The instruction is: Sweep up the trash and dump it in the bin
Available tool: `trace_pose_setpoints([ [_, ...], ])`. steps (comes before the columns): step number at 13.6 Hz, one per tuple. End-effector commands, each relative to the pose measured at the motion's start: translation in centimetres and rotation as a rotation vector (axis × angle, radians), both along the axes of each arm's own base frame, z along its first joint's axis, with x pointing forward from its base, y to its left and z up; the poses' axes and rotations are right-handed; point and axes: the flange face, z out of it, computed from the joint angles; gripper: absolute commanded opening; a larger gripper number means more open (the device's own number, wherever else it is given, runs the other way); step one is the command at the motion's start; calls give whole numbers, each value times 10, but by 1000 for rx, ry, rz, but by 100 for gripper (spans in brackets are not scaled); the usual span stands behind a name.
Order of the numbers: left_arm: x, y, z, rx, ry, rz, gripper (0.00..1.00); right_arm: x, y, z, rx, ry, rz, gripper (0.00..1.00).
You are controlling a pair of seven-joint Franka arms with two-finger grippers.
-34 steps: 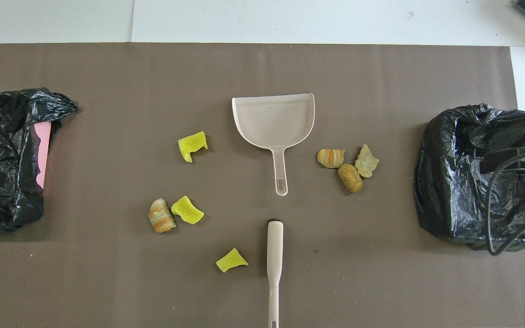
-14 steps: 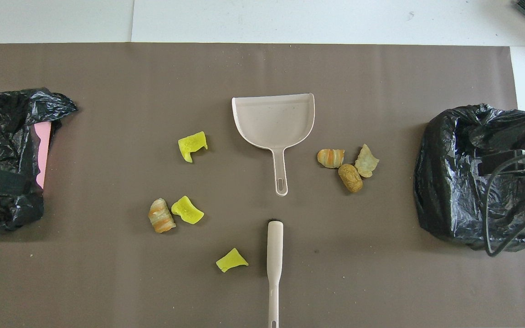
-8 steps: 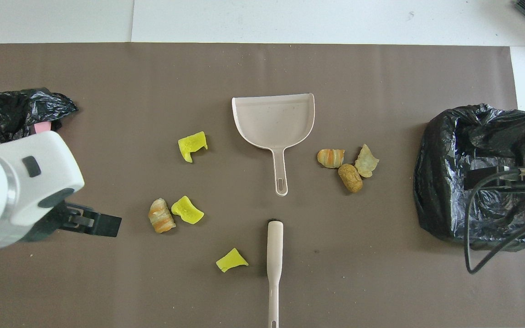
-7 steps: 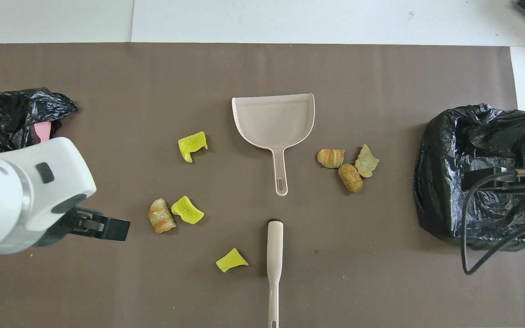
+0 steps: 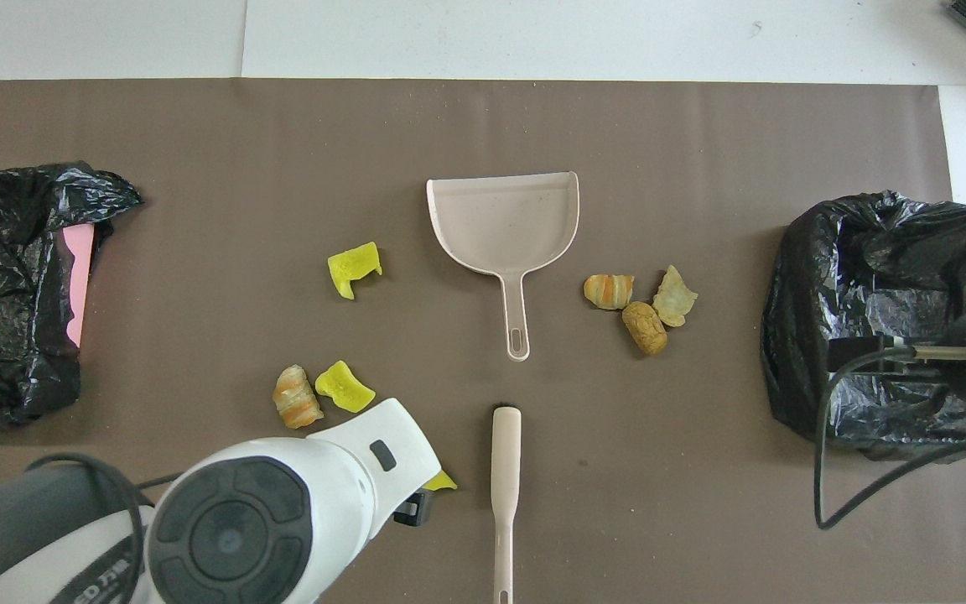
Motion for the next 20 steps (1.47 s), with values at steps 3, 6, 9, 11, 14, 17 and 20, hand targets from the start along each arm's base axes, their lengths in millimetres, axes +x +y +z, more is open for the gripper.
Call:
trace_pose_setpoints([
  [3, -75, -58, -85, -12, -10, 21, 100, 9, -10, 3, 31, -6, 1, 100],
  [6, -91, -100, -133, -32, -23, 58, 100, 8, -8, 4, 24, -9, 27, 100],
  [9, -108, -120, -154, -45, -30, 57, 100, 14, -9, 4, 33, -29, 98, 100],
  [11, -112, -122, -168, -20, -16, 48, 100, 11, -4, 5, 31, -20, 108, 100],
  [14, -123, -126, -178, 1, -5, 25, 98, 13, -11, 4, 32, -25, 101, 100],
  [17, -127, -127, -177, -1, -3, 25, 65, 13, -24, 3, 34, -20, 130, 100],
  [20, -128, -126, -179, -11, 28, 50, 59, 14, -31, 2, 31, -20, 147, 100],
])
